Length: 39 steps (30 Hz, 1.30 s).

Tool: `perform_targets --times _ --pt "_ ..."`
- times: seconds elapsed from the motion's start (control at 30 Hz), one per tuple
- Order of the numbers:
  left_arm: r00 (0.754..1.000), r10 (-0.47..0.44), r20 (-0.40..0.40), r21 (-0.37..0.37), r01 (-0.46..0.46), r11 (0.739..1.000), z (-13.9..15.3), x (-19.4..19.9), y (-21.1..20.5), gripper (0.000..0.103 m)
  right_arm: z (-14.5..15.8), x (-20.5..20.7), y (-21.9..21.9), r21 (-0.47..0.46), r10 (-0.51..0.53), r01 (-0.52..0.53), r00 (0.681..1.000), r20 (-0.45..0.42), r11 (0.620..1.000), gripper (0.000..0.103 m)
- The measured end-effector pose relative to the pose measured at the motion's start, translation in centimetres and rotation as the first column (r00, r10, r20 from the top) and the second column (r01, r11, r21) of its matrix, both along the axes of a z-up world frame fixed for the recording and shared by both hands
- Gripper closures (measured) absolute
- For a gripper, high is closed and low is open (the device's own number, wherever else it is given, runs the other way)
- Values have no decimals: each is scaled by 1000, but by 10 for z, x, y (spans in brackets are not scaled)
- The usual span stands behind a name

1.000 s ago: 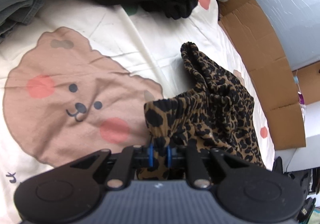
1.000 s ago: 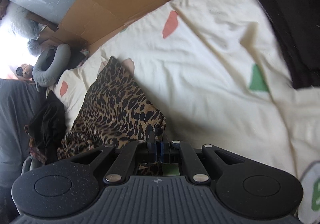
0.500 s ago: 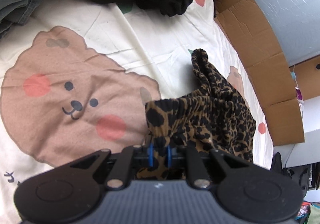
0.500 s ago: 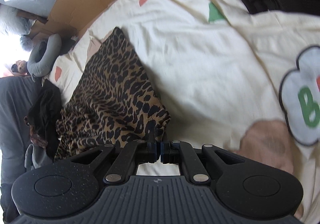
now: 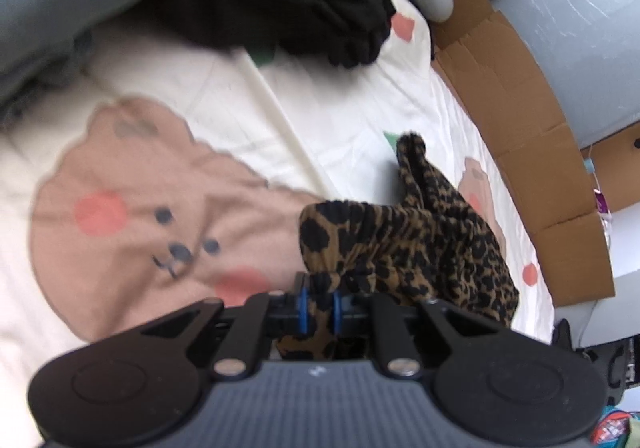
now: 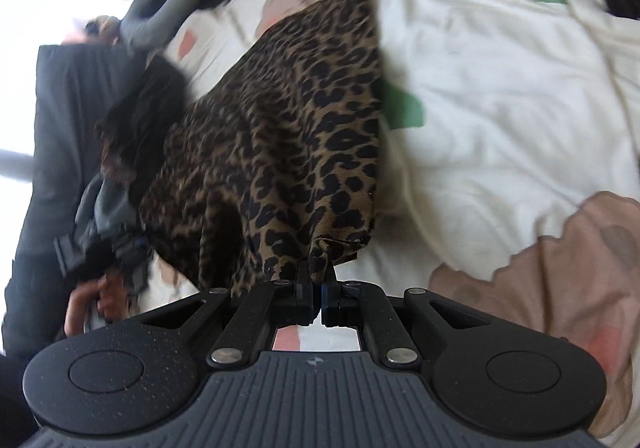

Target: Fold clothes

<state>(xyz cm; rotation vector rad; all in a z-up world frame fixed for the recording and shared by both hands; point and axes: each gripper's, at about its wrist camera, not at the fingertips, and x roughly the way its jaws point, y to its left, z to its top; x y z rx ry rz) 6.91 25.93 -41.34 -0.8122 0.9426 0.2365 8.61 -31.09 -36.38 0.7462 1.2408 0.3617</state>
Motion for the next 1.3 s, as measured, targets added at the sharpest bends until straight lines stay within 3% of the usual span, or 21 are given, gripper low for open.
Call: perform_targets --times 0.17,0.27,0.47,0.6,0.77,1.0,1.2,1.3 --pt "996 83 -19 62 -82 995 13 -15 33 92 -1 6 4 -16 51 -51 998 -22 999 94" --pt "994 110 -27 77 -108 991 14 -23 43 92 4 14 0 -55 69 -70 998 -11 996 80" --pt "991 127 -34 85 -124 989 13 -29 42 92 10 43 -16 -131 98 -90 994 51 987 71" --pt "986 160 -36 165 -152 975 23 -31 48 92 11 70 -20 -172 115 -98 989 88 980 60" --pt "981 181 -65 169 -167 971 22 -33 61 92 9 99 -22 -203 136 -107 981 139 973 59" --pt "982 178 -62 99 -171 980 12 -35 63 89 7 142 -24 -252 160 -103 962 219 962 58" --pt "978 185 -98 65 -179 982 2 -41 62 85 7 183 -16 -320 192 -97 941 279 942 46" --pt "979 176 -105 58 -171 984 0 -46 59 77 4 203 -10 -351 221 -108 928 300 930 44"
